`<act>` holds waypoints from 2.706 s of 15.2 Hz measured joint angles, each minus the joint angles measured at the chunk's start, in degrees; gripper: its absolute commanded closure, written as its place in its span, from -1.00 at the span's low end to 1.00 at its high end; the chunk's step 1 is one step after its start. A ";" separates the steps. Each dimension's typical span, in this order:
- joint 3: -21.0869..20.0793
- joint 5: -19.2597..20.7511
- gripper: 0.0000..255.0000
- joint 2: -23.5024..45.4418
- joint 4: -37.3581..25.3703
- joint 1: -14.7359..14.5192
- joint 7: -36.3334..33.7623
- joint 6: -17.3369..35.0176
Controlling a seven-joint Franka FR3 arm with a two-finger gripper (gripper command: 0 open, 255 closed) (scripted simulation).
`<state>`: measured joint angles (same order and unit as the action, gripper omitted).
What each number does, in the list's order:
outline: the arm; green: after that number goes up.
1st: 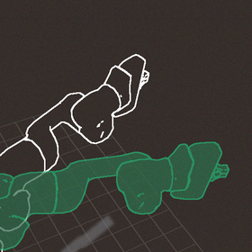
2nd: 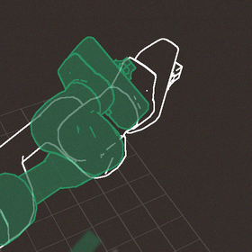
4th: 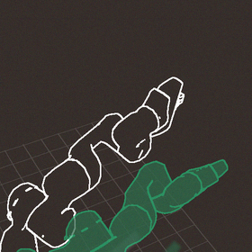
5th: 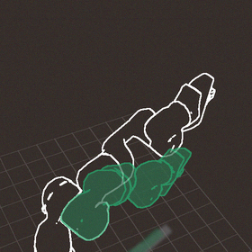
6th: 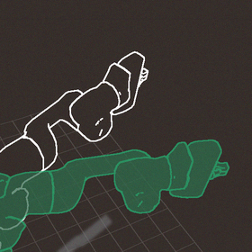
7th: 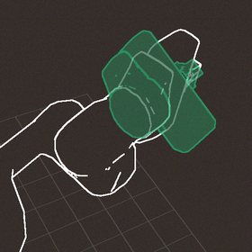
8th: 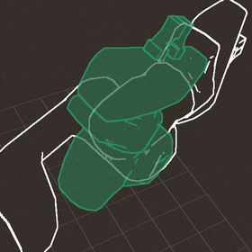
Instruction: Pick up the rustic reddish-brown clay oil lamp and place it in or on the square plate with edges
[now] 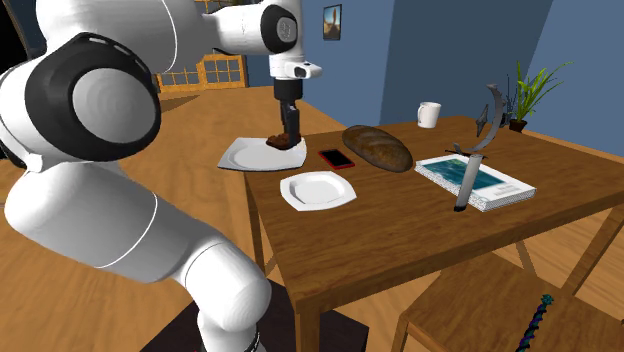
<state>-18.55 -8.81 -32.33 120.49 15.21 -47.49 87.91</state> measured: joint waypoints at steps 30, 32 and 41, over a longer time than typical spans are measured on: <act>-16.33 3.03 1.00 21.79 -9.71 -1.75 -19.08 12.30; -16.32 3.02 1.00 21.78 -9.69 -1.75 -19.08 12.31; -16.27 3.24 -1.00 22.09 -12.31 -1.66 -19.23 10.03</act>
<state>-34.82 -5.57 -10.23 108.18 13.55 -66.73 97.94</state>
